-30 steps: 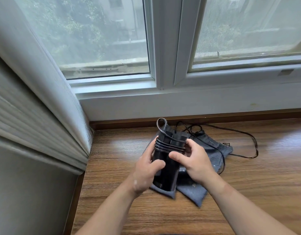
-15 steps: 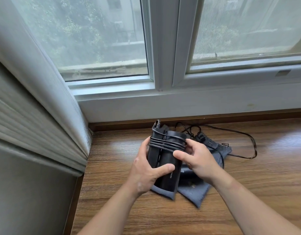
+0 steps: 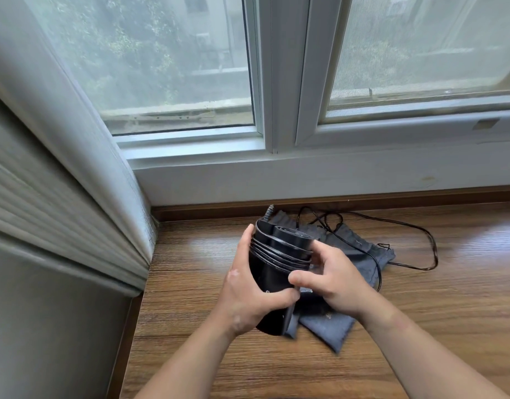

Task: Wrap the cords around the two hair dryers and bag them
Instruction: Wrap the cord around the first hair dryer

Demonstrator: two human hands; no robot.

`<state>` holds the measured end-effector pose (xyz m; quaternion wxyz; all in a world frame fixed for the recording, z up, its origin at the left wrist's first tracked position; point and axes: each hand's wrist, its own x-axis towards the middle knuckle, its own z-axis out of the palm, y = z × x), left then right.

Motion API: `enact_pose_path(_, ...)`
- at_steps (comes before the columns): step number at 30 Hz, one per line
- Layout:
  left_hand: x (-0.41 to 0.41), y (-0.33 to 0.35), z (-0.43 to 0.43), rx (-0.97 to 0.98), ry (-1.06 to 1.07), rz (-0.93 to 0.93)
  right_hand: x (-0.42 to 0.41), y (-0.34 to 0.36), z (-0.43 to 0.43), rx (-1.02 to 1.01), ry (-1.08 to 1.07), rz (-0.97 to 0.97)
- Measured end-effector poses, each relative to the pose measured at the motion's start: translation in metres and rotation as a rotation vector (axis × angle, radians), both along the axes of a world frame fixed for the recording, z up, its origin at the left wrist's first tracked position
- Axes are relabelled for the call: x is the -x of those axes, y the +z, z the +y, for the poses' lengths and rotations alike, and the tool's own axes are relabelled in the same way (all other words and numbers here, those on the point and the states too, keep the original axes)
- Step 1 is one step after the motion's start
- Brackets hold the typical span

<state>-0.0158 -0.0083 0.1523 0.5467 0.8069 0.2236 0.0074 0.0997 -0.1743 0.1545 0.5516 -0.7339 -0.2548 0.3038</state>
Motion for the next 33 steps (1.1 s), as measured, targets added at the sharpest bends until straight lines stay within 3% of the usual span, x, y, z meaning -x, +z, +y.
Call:
enact_pose_path(4, -0.004, 0.005, -0.005, 0.033, -0.019, 0.019, 0.008, 0.002, 0.008, -0.043, -0.103, -0.008)
enact_pose_path(7, -0.007, 0.006, -0.014, -0.075, -0.015, 0.054, 0.018, 0.001, 0.014, -0.062, -0.206, 0.005)
enact_pose_path(11, -0.006, 0.005, -0.012, -0.120, -0.002, 0.008, 0.016, 0.006, 0.012, -0.020, -0.128, -0.105)
enact_pose_path(15, -0.002, 0.008, 0.001, 0.084, -0.047, -0.004, 0.006, 0.012, 0.004, -0.001, 0.000, -0.094)
enact_pose_path(18, -0.003, 0.010, -0.001, 0.115, -0.015, 0.001, 0.010, 0.010, 0.006, -0.108, -0.053, -0.006)
enact_pose_path(23, -0.007, 0.007, -0.014, -0.038, 0.095, -0.039, 0.019, 0.006, 0.014, -0.137, -0.206, 0.059)
enact_pose_path(29, -0.002, 0.005, -0.013, -0.040, 0.163, -0.078, 0.001, 0.003, 0.003, -0.101, -0.098, 0.048)
enact_pose_path(33, 0.002, 0.007, -0.007, 0.007, 0.129, -0.100, -0.002, -0.005, -0.004, -0.138, -0.146, 0.061)
